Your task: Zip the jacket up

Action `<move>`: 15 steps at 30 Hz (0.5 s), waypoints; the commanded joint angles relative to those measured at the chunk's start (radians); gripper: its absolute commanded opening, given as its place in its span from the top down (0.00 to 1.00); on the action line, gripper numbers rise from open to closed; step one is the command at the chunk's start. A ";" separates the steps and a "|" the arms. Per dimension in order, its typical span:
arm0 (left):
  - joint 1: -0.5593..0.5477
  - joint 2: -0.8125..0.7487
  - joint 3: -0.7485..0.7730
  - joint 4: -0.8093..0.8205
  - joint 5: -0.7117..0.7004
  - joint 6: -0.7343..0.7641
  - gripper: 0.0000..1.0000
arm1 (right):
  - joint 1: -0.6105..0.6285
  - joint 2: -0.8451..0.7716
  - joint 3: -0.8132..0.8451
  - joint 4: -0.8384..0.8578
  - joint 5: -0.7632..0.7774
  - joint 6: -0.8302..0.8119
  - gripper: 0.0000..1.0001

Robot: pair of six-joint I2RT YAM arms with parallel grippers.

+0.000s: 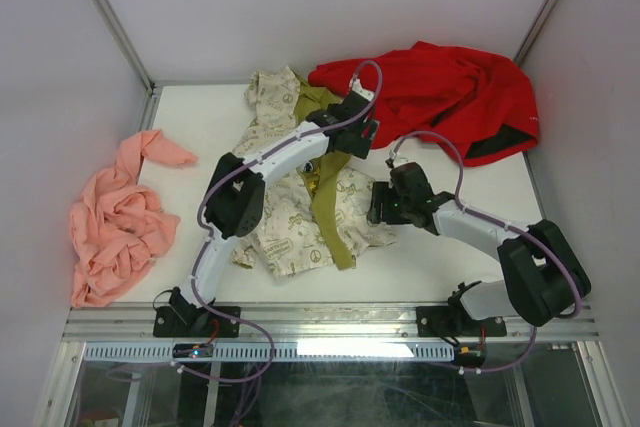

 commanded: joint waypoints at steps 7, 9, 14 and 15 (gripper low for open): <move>-0.060 0.164 0.167 -0.045 -0.224 0.183 0.10 | -0.003 0.014 -0.022 0.087 -0.028 0.030 0.72; -0.056 0.186 0.172 -0.043 -0.285 0.183 0.11 | -0.003 0.008 -0.025 0.079 -0.028 0.032 0.83; 0.006 0.183 0.175 -0.029 -0.348 0.170 0.20 | -0.003 -0.041 -0.036 0.047 -0.006 0.032 1.00; 0.024 0.171 0.172 -0.028 -0.354 0.164 0.22 | -0.002 -0.054 -0.038 0.041 0.000 0.032 1.00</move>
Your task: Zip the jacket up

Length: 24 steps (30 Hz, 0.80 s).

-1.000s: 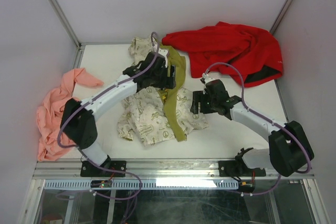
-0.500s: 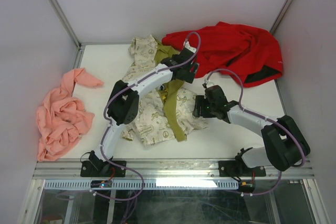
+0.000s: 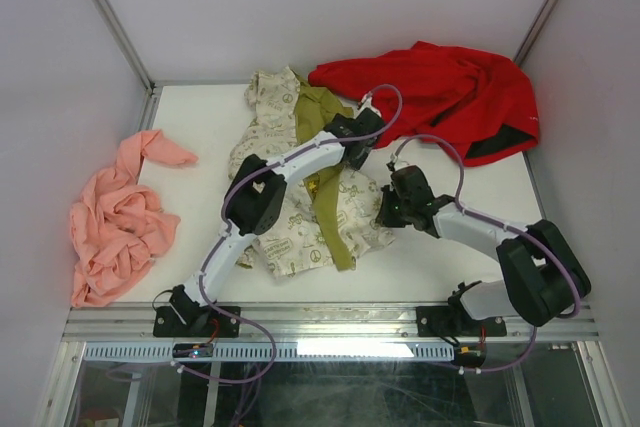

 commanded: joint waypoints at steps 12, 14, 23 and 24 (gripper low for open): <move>0.380 -0.455 -0.398 0.234 0.115 -0.175 0.48 | -0.004 -0.134 -0.009 -0.034 0.057 0.010 1.00; 0.434 -0.521 -0.484 0.297 0.221 -0.222 0.50 | -0.004 -0.138 -0.010 -0.036 0.061 0.011 1.00; 0.556 -0.622 -0.651 0.400 0.494 -0.341 0.51 | -0.002 -0.149 -0.012 -0.029 0.026 0.007 0.99; 0.555 -0.628 -0.654 0.401 0.500 -0.345 0.50 | -0.003 -0.153 -0.014 -0.031 0.024 0.005 0.99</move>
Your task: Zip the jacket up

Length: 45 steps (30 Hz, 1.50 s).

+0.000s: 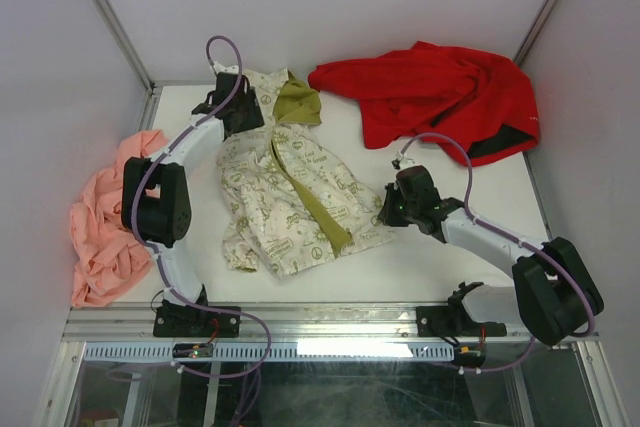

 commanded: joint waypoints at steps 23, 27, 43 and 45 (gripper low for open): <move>-0.337 0.384 0.459 -0.010 -0.352 0.572 0.11 | -0.003 -0.089 0.003 -0.036 0.009 -0.027 0.96; -0.350 0.458 0.500 0.019 -0.358 0.659 0.10 | -0.003 -0.083 0.000 -0.037 0.012 -0.027 0.96; -0.148 0.513 0.701 0.148 -0.503 0.541 0.36 | -0.004 -0.125 -0.019 -0.069 0.046 -0.024 0.95; -0.090 0.468 0.696 0.096 -0.348 0.404 0.40 | -0.004 -0.127 -0.018 -0.072 0.052 -0.022 0.95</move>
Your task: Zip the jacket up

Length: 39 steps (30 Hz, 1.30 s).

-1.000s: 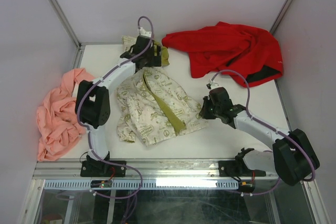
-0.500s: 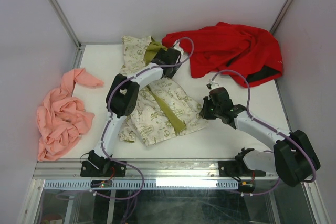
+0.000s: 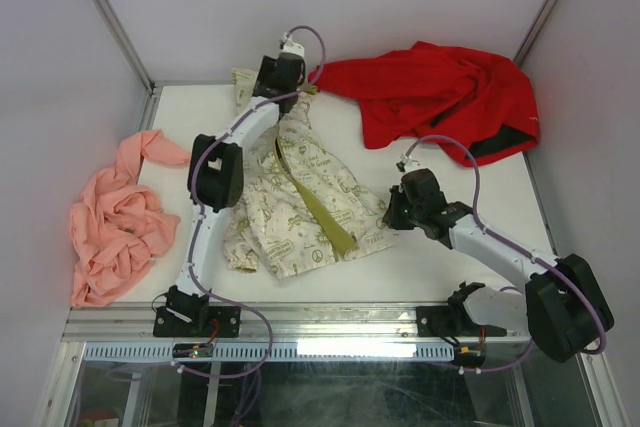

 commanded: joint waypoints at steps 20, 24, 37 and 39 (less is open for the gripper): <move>0.135 -0.629 -0.605 -0.069 0.669 -0.670 0.25 | 0.013 -0.102 0.076 -0.082 0.048 -0.044 0.75; 0.060 -0.824 -0.824 -0.032 0.634 -0.721 0.23 | 0.060 -0.145 0.102 -0.098 0.044 -0.045 0.64; -0.135 -1.234 -1.384 -0.012 0.666 -0.895 0.26 | 0.194 0.065 0.191 0.084 -0.067 -0.066 0.56; -0.134 -1.271 -1.457 -0.022 0.629 -0.928 0.26 | 0.194 0.128 0.216 0.108 -0.062 -0.080 0.55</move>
